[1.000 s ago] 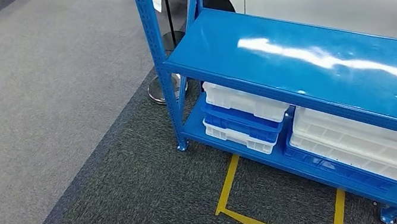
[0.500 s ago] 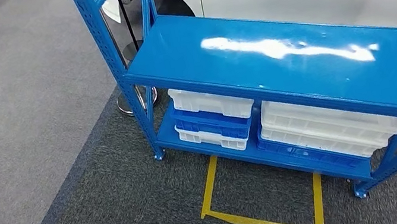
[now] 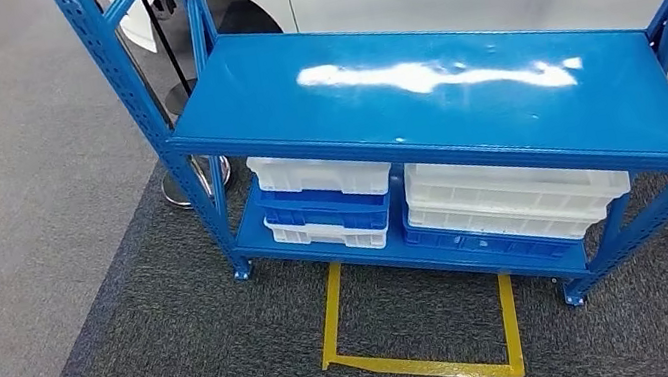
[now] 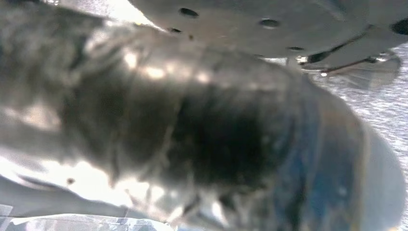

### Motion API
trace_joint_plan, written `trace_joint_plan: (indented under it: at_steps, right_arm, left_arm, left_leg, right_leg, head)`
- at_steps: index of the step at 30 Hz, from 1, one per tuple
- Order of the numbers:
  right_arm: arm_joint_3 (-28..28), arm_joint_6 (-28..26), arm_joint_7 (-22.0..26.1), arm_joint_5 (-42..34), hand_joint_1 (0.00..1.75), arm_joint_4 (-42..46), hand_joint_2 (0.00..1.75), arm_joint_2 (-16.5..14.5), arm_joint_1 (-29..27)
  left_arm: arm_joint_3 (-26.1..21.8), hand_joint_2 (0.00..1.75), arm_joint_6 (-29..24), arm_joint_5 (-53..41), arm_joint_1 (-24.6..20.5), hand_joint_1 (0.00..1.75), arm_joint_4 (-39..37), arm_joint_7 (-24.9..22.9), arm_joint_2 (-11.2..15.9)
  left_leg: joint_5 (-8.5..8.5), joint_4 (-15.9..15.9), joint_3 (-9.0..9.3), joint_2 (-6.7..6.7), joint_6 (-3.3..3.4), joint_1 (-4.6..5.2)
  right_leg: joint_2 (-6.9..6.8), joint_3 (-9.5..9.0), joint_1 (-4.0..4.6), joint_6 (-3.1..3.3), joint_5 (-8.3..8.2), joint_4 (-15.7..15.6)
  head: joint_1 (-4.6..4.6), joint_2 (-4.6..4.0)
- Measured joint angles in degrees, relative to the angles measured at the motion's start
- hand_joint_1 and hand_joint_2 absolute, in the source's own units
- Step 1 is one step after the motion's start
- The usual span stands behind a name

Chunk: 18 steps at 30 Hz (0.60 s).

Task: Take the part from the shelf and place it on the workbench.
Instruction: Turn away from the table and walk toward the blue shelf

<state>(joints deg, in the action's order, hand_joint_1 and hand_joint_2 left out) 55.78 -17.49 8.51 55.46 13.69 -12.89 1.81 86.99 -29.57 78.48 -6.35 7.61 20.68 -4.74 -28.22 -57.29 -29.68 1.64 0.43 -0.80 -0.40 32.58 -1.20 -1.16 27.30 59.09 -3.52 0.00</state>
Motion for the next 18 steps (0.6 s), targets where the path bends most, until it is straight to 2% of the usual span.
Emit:
trace_joint_plan:
  at_steps: [2,4,5,7,8,9,10,11,13,15,18]
  right_arm:
    - [0.0,0.0,0.0,0.3,0.00,0.0,0.00,0.0,0.0]
    - [0.0,0.0,0.1,0.4,0.00,0.0,0.00,0.0,0.0]
    - [0.0,0.1,0.1,0.5,0.00,0.0,0.00,0.0,0.0]
    - [0.0,0.3,-0.2,0.5,0.00,0.0,0.00,0.0,0.0]
    - [0.0,0.3,-0.5,0.5,0.00,0.0,0.00,-0.1,0.0]
    - [0.0,0.2,-1.0,0.5,0.00,0.0,0.00,-0.1,0.0]
    - [0.0,0.0,-1.6,0.6,0.00,0.0,0.00,-0.1,0.0]
    - [0.0,-0.2,-2.1,0.7,0.00,0.0,0.00,-0.1,0.0]
    - [0.0,-0.5,-2.7,0.9,0.00,0.0,0.87,-0.2,0.1]
    - [0.0,-0.6,-2.9,0.9,0.00,0.0,1.75,-0.2,0.1]
    - [0.0,-0.5,-3.1,1.0,0.00,0.0,1.75,-0.3,0.1]
  left_arm:
    - [0.0,0.00,0.0,0.0,-0.1,0.00,0.0,0.0,0.0]
    - [0.0,0.00,0.0,0.0,-0.1,0.00,0.0,0.0,0.0]
    - [0.0,0.00,0.0,0.0,-0.1,0.00,0.0,0.0,0.0]
    - [0.0,0.00,0.0,0.1,0.0,0.00,0.0,0.1,0.0]
    - [0.0,0.00,0.0,0.1,0.0,0.00,0.0,0.1,0.0]
    - [0.0,0.00,0.0,0.1,0.1,0.00,0.0,0.1,0.0]
    - [0.0,0.00,0.0,0.0,0.1,0.00,0.0,0.1,0.0]
    - [0.0,0.00,0.0,0.0,0.1,0.00,0.0,0.0,0.0]
    - [0.0,0.00,0.0,0.0,0.0,0.00,0.0,0.0,0.0]
    - [0.0,0.00,0.0,0.0,0.0,0.00,0.0,0.0,0.0]
    - [0.1,0.00,0.0,0.0,0.0,0.00,0.0,-0.1,0.0]
  left_leg:
    - [-0.12,0.0,0.15,0.01,-0.72,-0.12]
    - [-1.44,-1.6,-0.39,-0.29,-1.24,-0.35]
    - [-2.96,-4.1,-1.46,-0.55,-1.39,-0.42]
    - [-6.55,-11.7,-4.98,-0.97,-1.57,-0.44]
    - [-7.50,-14.9,-6.63,-1.07,-1.62,-0.44]
    - [-7.36,-16.3,-7.54,-1.11,-1.59,-0.44]
    - [-6.05,-15.6,-7.42,-1.12,-1.47,-0.43]
    - [-3.95,-12.7,-6.32,-1.15,-1.27,-0.42]
    - [-0.33,-5.1,-3.20,-1.34,-0.68,-0.25]
    - [0.61,-1.3,-1.67,-1.56,-0.21,0.05]
    - [0.88,-0.7,-1.55,-1.56,0.54,0.06]
  right_leg:
    - [0.16,0.03,0.10,0.79,-0.04,0.0]
    - [0.22,-0.12,-0.05,1.58,-0.19,-0.3]
    - [0.24,-0.21,-0.13,1.92,-0.24,-0.5]
    - [0.28,-0.26,0.10,2.36,-0.15,-0.5]
    - [0.36,-0.30,0.23,2.47,-0.09,-0.4]
    - [0.46,-0.36,0.36,2.54,-0.02,-0.4]
    - [0.59,-0.46,0.45,2.57,0.06,-0.3]
    - [0.73,-0.61,0.51,2.54,0.15,-0.3]
    - [0.99,-0.79,0.66,2.27,0.39,-0.1]
    - [1.14,-0.63,0.76,1.74,0.48,0.1]
    - [1.14,-0.47,0.70,0.79,0.58,0.2]
  head:
    - [0.04,0.00]
    - [0.10,0.00]
    - [0.15,0.00]
    - [0.25,0.00]
    - [0.25,0.00]
    - [0.25,0.00]
    - [0.24,0.00]
    - [0.24,0.00]
    - [0.23,0.00]
    - [0.22,0.00]
    - [0.20,0.00]
